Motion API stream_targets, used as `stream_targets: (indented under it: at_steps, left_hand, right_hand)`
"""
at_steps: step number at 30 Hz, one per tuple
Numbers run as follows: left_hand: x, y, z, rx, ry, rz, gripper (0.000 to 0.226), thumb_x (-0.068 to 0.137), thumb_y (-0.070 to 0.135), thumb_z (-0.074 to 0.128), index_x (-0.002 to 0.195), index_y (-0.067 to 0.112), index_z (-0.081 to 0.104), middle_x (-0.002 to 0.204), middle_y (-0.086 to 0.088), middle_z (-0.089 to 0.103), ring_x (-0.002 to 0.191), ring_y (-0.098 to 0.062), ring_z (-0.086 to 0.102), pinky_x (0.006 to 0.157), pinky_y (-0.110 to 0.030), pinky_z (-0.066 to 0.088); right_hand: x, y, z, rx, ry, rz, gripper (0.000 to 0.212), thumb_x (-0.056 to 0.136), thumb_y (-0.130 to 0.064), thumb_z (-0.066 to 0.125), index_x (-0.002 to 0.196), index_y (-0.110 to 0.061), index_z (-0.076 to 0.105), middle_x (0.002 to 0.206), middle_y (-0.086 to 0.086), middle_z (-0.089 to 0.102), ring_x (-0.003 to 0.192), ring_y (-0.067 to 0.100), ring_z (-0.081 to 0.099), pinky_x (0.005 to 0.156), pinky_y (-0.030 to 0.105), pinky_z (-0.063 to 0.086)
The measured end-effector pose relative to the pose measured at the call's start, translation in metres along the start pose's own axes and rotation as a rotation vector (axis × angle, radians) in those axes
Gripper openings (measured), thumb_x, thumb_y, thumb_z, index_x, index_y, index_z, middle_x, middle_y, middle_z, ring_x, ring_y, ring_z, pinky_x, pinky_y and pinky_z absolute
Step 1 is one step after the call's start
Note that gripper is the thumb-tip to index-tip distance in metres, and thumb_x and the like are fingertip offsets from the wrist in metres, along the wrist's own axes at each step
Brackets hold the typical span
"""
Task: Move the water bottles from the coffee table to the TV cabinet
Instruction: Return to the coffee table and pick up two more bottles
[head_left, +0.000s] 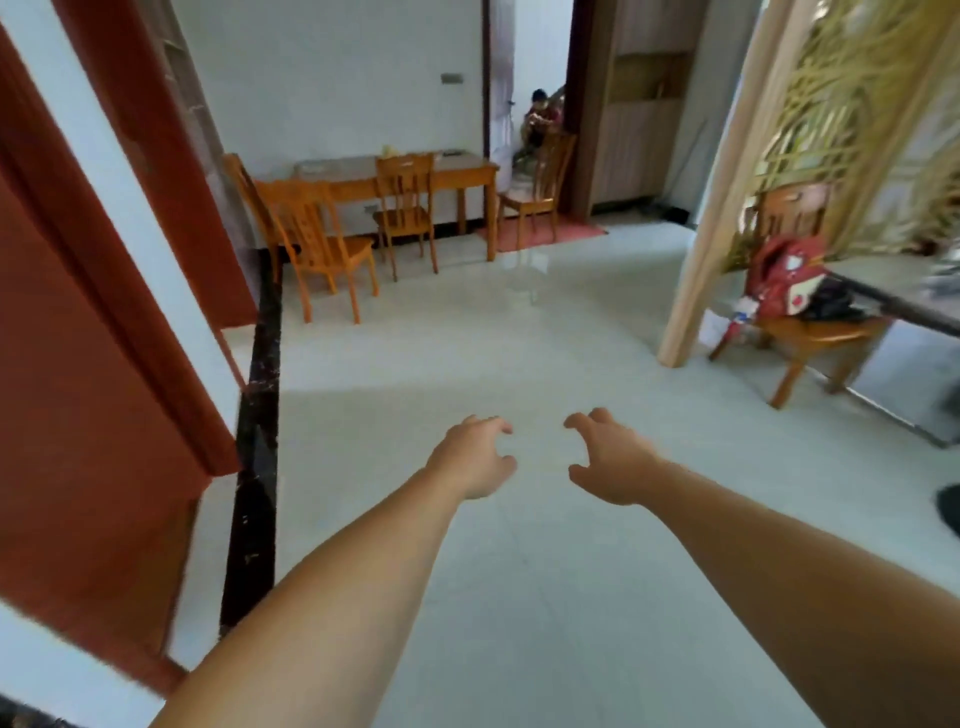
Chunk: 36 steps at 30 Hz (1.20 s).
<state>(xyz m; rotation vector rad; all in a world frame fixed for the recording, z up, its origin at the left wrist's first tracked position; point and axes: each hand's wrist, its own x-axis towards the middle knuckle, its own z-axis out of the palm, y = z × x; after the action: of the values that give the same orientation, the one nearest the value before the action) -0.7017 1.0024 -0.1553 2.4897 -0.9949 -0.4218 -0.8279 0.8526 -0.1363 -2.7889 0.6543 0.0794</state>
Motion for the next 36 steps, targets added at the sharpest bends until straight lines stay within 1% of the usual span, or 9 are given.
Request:
stream_targets:
  at_steps: [3, 6, 10, 14, 17, 19, 23, 30, 36]
  left_hand:
    - [0.012, 0.080, 0.031, 0.022, -0.068, 0.148, 0.049, 0.082, 0.036, 0.055, 0.131, 0.030, 0.047, 0.139, -0.006, 0.042, 0.123, -0.027, 0.045, 0.098, -0.035, 0.041]
    - [0.013, 0.167, 0.068, 0.022, -0.127, 0.272, 0.049, 0.081, 0.036, 0.055, 0.129, 0.031, 0.047, 0.137, -0.006, 0.044, 0.121, -0.027, 0.046, 0.094, -0.035, 0.042]
    - [-0.006, 0.288, 0.130, 0.013, -0.255, 0.483, 0.051, 0.078, 0.035, 0.053, 0.129, 0.032, 0.048, 0.136, -0.005, 0.044, 0.118, -0.027, 0.048, 0.090, -0.034, 0.045]
    - [-0.043, 0.388, 0.199, 0.023, -0.391, 0.661, 0.051, 0.079, 0.032, 0.052, 0.129, 0.031, 0.048, 0.138, -0.004, 0.042, 0.122, -0.024, 0.045, 0.096, -0.040, 0.046]
    - [-0.082, 0.446, 0.248, 0.049, -0.499, 0.784, 0.048, 0.081, 0.033, 0.052, 0.129, 0.032, 0.047, 0.137, -0.003, 0.042, 0.118, -0.026, 0.047, 0.093, -0.041, 0.047]
    - [-0.109, 0.475, 0.274, 0.048, -0.561, 0.868, 0.047, 0.082, 0.033, 0.053, 0.128, 0.033, 0.047, 0.136, -0.003, 0.043, 0.116, -0.025, 0.048, 0.090, -0.039, 0.048]
    - [-0.148, 0.504, 0.310, 0.052, -0.652, 0.991, 0.045, 0.084, 0.031, 0.053, 0.128, 0.032, 0.048, 0.137, -0.001, 0.043, 0.117, -0.023, 0.048, 0.092, -0.040, 0.048]
    - [-0.168, 0.530, 0.329, 0.108, -0.672, 1.037, 0.042, 0.086, 0.030, 0.053, 0.128, 0.032, 0.047, 0.138, 0.000, 0.041, 0.125, -0.022, 0.041, 0.096, -0.043, 0.046]
    - [-0.182, 0.556, 0.337, 0.139, -0.663, 1.030, 0.042, 0.087, 0.029, 0.053, 0.128, 0.031, 0.048, 0.140, -0.002, 0.040, 0.125, -0.023, 0.041, 0.096, -0.043, 0.046]
  right_hand:
    - [-0.044, 0.076, -0.025, 0.042, 0.070, 0.171, 0.063, 0.084, -0.031, 0.060, 0.141, -0.021, 0.036, 0.137, 0.009, 0.042, 0.113, 0.032, 0.054, 0.094, 0.042, 0.047]
    - [-0.098, 0.141, -0.046, 0.050, 0.114, 0.305, 0.062, 0.084, -0.034, 0.059, 0.140, -0.023, 0.036, 0.134, 0.007, 0.044, 0.110, 0.030, 0.056, 0.092, 0.045, 0.050]
    - [-0.190, 0.225, -0.063, 0.034, 0.175, 0.512, 0.058, 0.085, -0.035, 0.058, 0.139, -0.025, 0.037, 0.131, 0.006, 0.047, 0.102, 0.027, 0.059, 0.084, 0.040, 0.052]
    - [-0.298, 0.299, -0.067, 0.040, 0.209, 0.763, 0.058, 0.085, -0.035, 0.058, 0.138, -0.023, 0.038, 0.132, 0.006, 0.046, 0.107, 0.028, 0.057, 0.084, 0.039, 0.051]
    - [-0.379, 0.333, -0.058, 0.079, 0.207, 0.956, 0.059, 0.083, -0.035, 0.059, 0.138, -0.023, 0.038, 0.134, 0.008, 0.045, 0.113, 0.031, 0.054, 0.089, 0.042, 0.049]
    - [-0.426, 0.349, -0.049, 0.100, 0.199, 1.090, 0.059, 0.082, -0.036, 0.060, 0.136, -0.025, 0.040, 0.132, 0.007, 0.045, 0.115, 0.031, 0.054, 0.089, 0.042, 0.049]
    - [-0.482, 0.366, -0.036, 0.153, 0.254, 1.295, 0.052, 0.083, -0.035, 0.061, 0.130, -0.022, 0.044, 0.127, 0.008, 0.046, 0.107, 0.032, 0.057, 0.083, 0.041, 0.051]
    - [-0.500, 0.383, -0.022, 0.172, 0.322, 1.321, 0.049, 0.083, -0.036, 0.060, 0.127, -0.023, 0.045, 0.122, 0.007, 0.048, 0.101, 0.030, 0.059, 0.076, 0.038, 0.051]
    - [-0.532, 0.405, -0.024, 0.192, 0.313, 1.309, 0.047, 0.084, -0.036, 0.058, 0.127, -0.024, 0.044, 0.123, 0.007, 0.046, 0.100, 0.029, 0.058, 0.078, 0.039, 0.052]
